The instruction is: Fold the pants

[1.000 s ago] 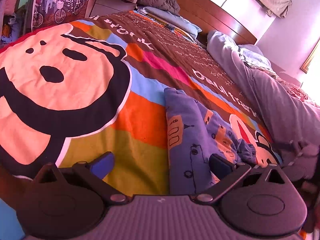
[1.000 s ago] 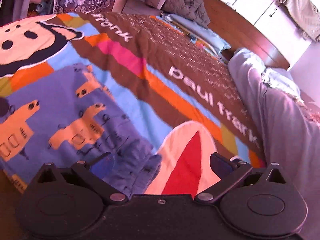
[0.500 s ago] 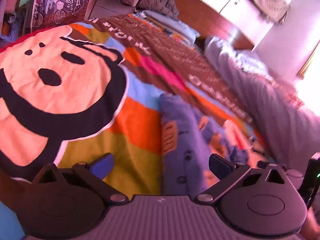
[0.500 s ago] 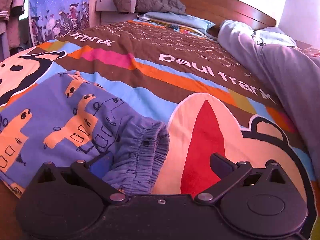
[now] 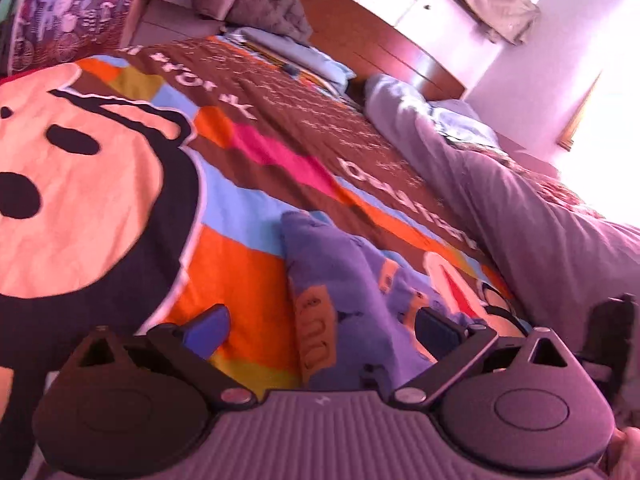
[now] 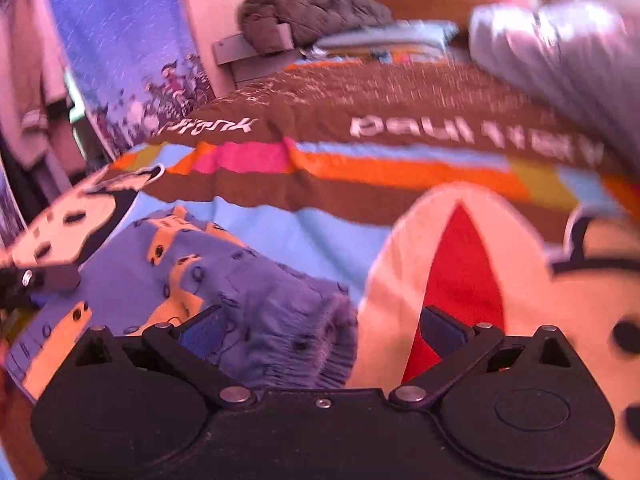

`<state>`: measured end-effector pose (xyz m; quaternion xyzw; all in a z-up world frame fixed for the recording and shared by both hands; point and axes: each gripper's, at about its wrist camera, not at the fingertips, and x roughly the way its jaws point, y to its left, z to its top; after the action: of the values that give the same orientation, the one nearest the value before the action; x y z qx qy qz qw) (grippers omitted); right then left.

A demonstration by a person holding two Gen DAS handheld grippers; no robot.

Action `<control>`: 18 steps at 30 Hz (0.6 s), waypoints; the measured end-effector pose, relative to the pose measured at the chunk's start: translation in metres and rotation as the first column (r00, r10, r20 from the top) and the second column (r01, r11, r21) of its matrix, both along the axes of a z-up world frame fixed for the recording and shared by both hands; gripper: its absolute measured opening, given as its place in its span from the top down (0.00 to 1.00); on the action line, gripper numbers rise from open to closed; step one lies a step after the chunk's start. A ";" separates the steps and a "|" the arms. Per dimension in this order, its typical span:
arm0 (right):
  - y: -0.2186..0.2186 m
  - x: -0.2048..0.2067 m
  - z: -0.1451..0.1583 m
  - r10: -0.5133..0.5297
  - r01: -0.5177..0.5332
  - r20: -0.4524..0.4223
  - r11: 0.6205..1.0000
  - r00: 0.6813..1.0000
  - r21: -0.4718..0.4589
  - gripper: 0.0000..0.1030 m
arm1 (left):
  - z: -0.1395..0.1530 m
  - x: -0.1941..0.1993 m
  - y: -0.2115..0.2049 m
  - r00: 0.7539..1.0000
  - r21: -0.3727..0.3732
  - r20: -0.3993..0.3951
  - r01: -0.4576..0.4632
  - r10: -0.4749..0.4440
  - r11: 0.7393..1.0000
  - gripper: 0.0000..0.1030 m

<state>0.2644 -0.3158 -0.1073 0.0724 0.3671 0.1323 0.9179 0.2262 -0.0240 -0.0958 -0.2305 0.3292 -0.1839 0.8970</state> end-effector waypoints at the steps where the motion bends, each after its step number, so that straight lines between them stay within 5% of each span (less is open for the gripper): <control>1: -0.005 0.002 -0.004 0.000 0.001 -0.019 0.999 1.000 0.049 0.01 | 0.000 0.000 -0.001 1.000 -0.010 0.000 0.020 -0.020 1.000 0.03; 7: -0.025 -0.011 -0.014 0.062 -0.059 -0.001 0.941 0.998 0.334 0.01 | -0.003 0.003 -0.007 0.998 -0.002 -0.020 0.059 -0.059 0.998 0.05; 14: -0.043 -0.014 -0.016 0.052 -0.045 -0.004 0.885 0.999 0.463 0.01 | -0.004 0.001 -0.011 0.998 0.031 -0.024 0.062 -0.061 0.998 0.04; 18: -0.038 -0.016 -0.014 0.080 -0.066 -0.012 0.890 0.997 0.451 0.01 | -0.003 0.001 -0.010 0.998 0.030 -0.024 0.063 -0.062 0.998 0.05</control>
<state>0.2479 -0.3539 -0.1213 0.2710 0.3430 0.2469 0.8649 0.2276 -0.0342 -0.0992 -0.2083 0.3493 -0.2042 0.8905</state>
